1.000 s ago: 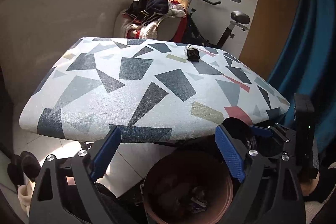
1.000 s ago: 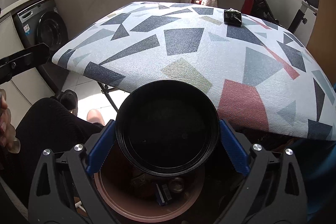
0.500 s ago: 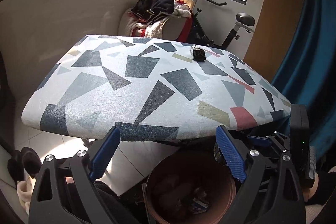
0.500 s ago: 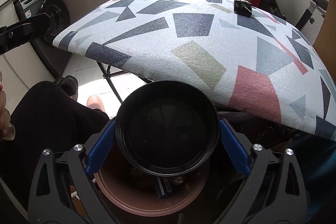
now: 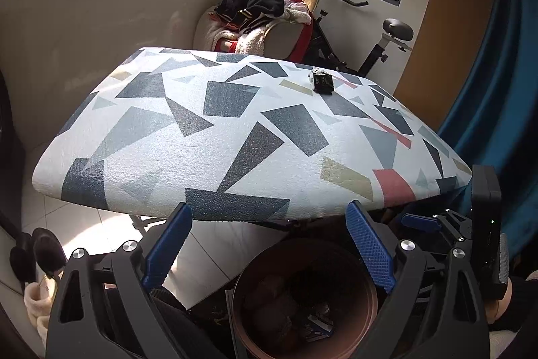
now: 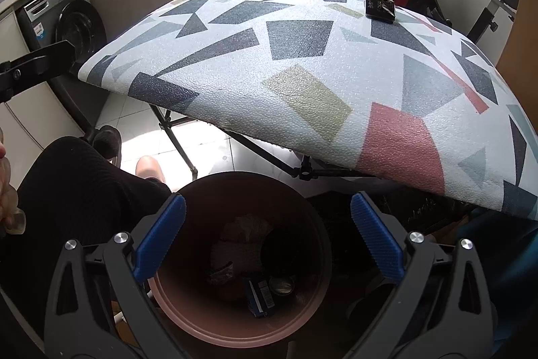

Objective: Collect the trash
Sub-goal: 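Grasp the black wrapped bundle with the left gripper, leaving the cloth behind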

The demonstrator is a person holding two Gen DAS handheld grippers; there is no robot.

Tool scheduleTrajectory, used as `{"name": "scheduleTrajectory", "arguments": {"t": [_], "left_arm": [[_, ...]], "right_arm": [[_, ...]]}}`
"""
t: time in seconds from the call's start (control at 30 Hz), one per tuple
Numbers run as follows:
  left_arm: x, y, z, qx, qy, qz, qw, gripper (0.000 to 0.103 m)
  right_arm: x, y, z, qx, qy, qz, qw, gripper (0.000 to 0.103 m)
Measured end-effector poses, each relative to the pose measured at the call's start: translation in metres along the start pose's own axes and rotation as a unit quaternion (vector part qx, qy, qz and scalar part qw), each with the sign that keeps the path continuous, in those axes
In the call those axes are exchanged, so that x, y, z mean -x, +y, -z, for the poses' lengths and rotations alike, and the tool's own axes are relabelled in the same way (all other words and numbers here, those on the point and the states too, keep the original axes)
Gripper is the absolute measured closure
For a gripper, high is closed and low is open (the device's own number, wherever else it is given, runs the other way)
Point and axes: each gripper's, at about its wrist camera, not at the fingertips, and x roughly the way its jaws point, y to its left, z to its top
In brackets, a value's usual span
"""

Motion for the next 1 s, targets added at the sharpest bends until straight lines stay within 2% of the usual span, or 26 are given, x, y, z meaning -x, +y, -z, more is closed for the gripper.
{"name": "scheduleTrajectory", "arguments": {"t": [0.3,0.6,0.73,1.0], "left_arm": [[-0.016,0.003,-0.019,-0.011,-0.005,0.005,0.9999,0.013],[-0.032,-0.006,-0.061,-0.027,-0.026,0.020,0.9991,0.013],[-0.043,-0.005,-0.078,-0.034,-0.027,0.024,0.9988,0.013],[-0.076,0.002,-0.109,-0.040,-0.022,0.028,0.9986,0.013]], "right_arm": [[-0.002,-0.020,-0.016,-0.017,-0.003,0.015,1.000,0.006],[0.006,-0.054,-0.060,0.001,-0.032,0.046,0.998,0.006],[0.004,-0.077,-0.084,0.004,-0.044,0.061,0.997,0.006],[-0.020,-0.141,-0.135,-0.036,-0.054,0.070,0.995,0.006]]}}
